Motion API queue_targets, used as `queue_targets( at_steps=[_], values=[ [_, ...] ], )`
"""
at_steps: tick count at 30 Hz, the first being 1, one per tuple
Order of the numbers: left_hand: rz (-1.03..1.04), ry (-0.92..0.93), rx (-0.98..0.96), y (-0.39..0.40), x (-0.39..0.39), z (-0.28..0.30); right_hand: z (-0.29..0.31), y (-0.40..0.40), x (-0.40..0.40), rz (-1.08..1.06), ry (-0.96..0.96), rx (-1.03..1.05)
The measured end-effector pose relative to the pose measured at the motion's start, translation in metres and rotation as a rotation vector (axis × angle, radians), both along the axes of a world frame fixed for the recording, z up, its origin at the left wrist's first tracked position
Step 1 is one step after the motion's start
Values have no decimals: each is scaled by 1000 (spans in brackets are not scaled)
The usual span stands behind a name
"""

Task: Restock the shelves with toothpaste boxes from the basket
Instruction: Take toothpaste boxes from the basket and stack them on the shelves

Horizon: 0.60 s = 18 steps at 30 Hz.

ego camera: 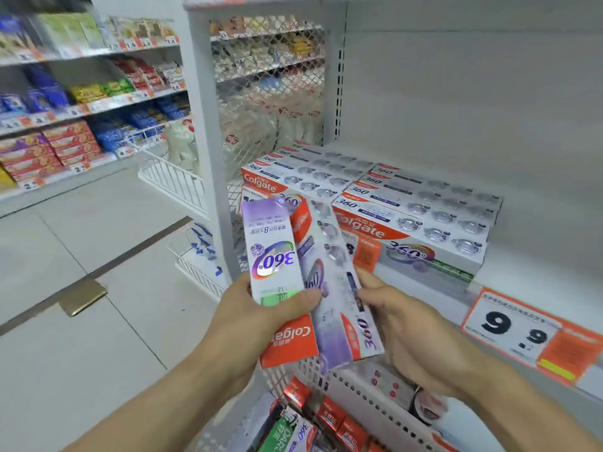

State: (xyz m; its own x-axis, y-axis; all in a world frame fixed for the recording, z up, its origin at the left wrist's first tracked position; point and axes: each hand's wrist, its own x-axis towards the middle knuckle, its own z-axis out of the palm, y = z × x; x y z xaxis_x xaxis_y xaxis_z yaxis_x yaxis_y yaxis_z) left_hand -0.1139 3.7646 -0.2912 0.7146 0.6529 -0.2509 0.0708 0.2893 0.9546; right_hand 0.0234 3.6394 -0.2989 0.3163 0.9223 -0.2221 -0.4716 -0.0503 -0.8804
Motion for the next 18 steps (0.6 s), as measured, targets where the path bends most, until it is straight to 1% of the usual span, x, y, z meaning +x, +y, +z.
queue_targets(
  at_steps=[1, 3, 5, 7, 9, 11, 12, 13, 18],
  values=[
    [-1, -10, 9, 7, 0, 2, 5, 1, 0, 14, -32, -11],
    [-26, -38, 8, 19, 0, 6, 11, 3, 0, -30, -105, -49],
    [-98, -63, -9, 30, 0, 8, 18, 8, -3, -84, -155, -72],
    [-177, -90, -37, 38, -1, 11, 23, 12, -10, -120, -248, -77],
    [-257, -124, -58, 44, -3, 12, 27, 15, -19, -209, -408, -113],
    [-290, -148, -59, 50, -5, 10, 25, 16, -25, -339, -643, -185],
    [-298, -161, -51, 53, -6, 8, 24, 18, -29, -390, -730, -216],
    [-304, -169, -41, 55, -7, 5, 23, 20, -34, -416, -775, -225],
    [-263, -137, -14, 53, -15, 3, 13, 24, -53, -453, -850, -233]
  ],
)
